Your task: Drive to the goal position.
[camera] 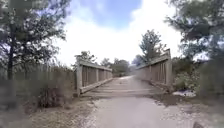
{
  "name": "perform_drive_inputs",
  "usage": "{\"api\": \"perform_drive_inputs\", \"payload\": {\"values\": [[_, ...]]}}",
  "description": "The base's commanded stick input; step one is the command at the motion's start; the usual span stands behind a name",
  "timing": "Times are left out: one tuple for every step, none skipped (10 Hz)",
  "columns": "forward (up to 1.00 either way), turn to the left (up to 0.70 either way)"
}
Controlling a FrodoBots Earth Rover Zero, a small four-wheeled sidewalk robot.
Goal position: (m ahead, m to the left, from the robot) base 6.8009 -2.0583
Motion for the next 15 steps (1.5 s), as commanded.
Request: {"api": "perform_drive_inputs", "payload": {"values": [[0.7,0.0],[0.69,0.0],[0.63,0.0],[0.55,0.0],[0.45,0.0],[0.45,0.0],[0.45,0.0],[0.45,0.0],[0.45,0.0],[0.45,0.0],[0.45,0.0],[0.45,0.0],[0.45,0.0],[0.45,0.0],[0.45,0.0]]}}
